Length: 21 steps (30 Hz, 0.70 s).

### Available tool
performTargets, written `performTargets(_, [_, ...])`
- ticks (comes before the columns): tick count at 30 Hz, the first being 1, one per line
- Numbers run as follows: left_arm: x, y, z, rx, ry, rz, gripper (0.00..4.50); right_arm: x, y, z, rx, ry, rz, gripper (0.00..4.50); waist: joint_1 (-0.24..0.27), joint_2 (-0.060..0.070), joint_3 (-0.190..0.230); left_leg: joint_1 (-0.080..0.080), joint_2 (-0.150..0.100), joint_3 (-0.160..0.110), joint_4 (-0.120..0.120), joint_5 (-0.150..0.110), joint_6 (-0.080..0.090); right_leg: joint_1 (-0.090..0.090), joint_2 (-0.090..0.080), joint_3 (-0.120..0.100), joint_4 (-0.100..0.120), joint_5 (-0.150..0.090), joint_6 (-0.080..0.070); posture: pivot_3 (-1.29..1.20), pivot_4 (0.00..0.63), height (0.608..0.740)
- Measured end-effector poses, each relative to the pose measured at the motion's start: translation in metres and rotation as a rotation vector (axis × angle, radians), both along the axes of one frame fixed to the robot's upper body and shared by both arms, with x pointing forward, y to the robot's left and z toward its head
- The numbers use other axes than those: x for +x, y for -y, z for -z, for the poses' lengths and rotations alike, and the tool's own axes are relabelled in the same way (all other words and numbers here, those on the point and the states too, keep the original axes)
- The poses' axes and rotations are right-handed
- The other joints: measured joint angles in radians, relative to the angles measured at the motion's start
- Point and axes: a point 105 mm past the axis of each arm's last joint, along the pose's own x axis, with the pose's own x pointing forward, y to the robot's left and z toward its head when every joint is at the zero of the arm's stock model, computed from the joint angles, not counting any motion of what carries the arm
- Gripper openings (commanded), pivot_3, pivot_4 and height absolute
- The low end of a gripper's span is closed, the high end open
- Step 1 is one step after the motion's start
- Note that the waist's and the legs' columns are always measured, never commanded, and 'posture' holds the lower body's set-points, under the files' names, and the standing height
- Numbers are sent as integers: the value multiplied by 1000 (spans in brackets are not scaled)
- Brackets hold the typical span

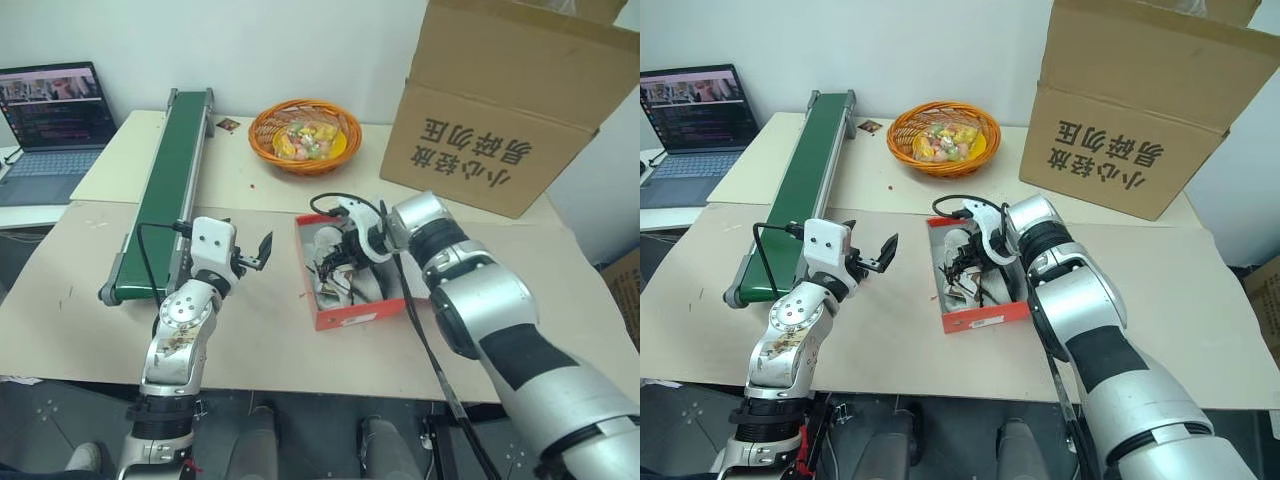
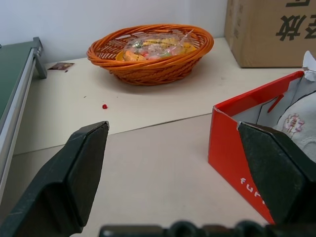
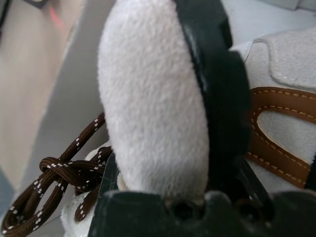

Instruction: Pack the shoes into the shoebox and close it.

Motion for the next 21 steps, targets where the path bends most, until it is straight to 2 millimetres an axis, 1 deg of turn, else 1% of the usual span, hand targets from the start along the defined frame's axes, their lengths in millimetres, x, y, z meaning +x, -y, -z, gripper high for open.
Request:
performTargets(3, [-1, 1, -2, 0, 5, 0, 4470, 5, -5, 6, 24, 37, 48, 1116, -8, 0, 0, 9, 0, 0, -2, 0, 0, 8, 0, 0, 0, -1, -2, 0, 150, 721])
performTargets(6, [-1, 1, -2, -2, 4, -1, 4470, 8, -12, 8, 48, 65, 93, 1116, -13, 0, -1, 10, 0, 0, -2, 0, 0, 9, 0, 0, -1, -2, -4, 0, 150, 721])
performTargets(8, [-1, 1, -2, -2, -1, -2, 4500, 11, -11, 8, 58, 73, 126, 1837, -14, 0, -1, 10, 0, 0, -2, 0, 0, 9, 0, 0, -1, -2, -3, 0, 150, 721])
performTargets(9, [-1, 1, -2, -2, -2, -2, 4500, 12, -11, 8, 65, 78, 142, 1997, -14, 0, -1, 10, 0, 0, -2, 0, 0, 9, 0, 0, -1, -2, -3, 0, 150, 721])
performTargets(11, [-1, 1, -2, -1, -2, -2, 4500, 13, -10, 8, 67, 82, 158, 2718, -14, 0, -1, 10, 0, 0, -3, 0, 0, 9, 0, 0, -1, -2, -2, 0, 150, 721])
performTargets(12, [-1, 1, -2, -1, -2, -3, 4500, 13, -12, 8, 69, 81, 156, 2968, -13, 0, -1, 9, 0, 0, -3, 0, 0, 9, 0, 0, -1, -3, -1, 0, 150, 721])
performTargets(14, [-1, 1, -2, -1, -2, -2, 4500, 12, -14, 8, 71, 81, 151, 3811, -11, 0, -1, 9, 0, 0, -2, 0, 0, 9, 0, 0, -2, -3, -1, 0, 150, 721])
performTargets(16, [-1, 1, -2, -1, -2, -2, 4500, 12, -15, 7, 75, 81, 146, 4383, -8, 0, -1, 9, 0, 0, -2, 0, 0, 9, 0, 0, -2, -3, -1, 0, 150, 721])
performTargets(19, [-1, 1, -2, -1, -2, -2, 4500, 12, -17, 4, 89, 78, 144, 4383, -4, 0, -1, 9, 0, 0, -2, 0, 0, 9, 0, 0, -2, -3, -2, 0, 150, 721])
performTargets(21, [-1, 1, -1, -1, -2, -1, 4500, 13, -18, -1, 106, 68, 157, 4383, -4, 0, -1, 8, 0, 0, -2, 0, 0, 8, 0, 0, -2, -3, -2, 0, 150, 721])
